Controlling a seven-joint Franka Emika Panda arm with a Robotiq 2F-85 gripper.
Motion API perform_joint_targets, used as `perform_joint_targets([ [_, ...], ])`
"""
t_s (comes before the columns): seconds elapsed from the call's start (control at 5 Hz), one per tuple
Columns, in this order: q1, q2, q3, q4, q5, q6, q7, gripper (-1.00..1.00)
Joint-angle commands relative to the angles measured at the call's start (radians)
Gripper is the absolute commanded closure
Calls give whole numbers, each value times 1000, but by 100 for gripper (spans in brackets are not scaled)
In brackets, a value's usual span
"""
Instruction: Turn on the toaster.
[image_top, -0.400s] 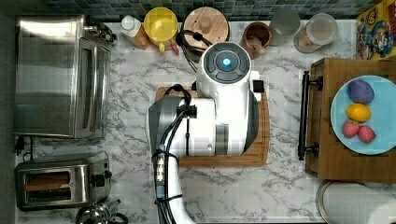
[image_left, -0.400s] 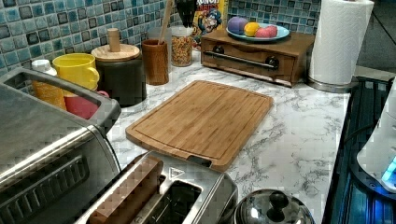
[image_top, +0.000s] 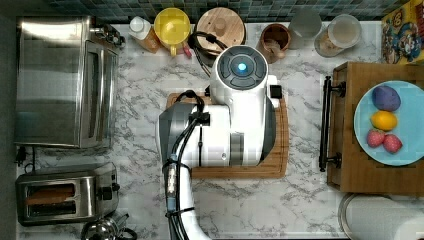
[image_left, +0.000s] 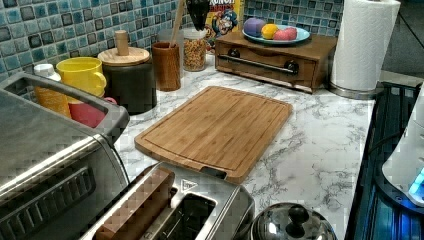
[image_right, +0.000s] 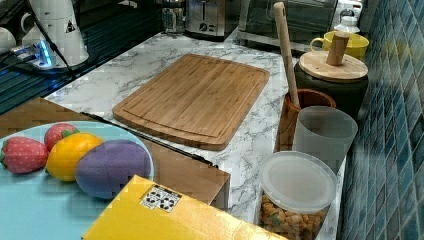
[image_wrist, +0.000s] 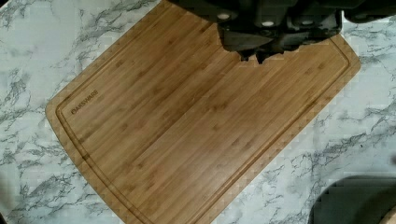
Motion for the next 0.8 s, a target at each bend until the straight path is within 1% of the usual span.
perform_joint_targets([
  [0.2,86,-30,94,-94,77,112,-208,100],
  [0.4,112,-45,130,-139,119,163,-283,100],
  [0.6,153,-50,166,-173,129,206,-315,100],
  [0.8,173,-57,207,-207,133,226,-337,100],
])
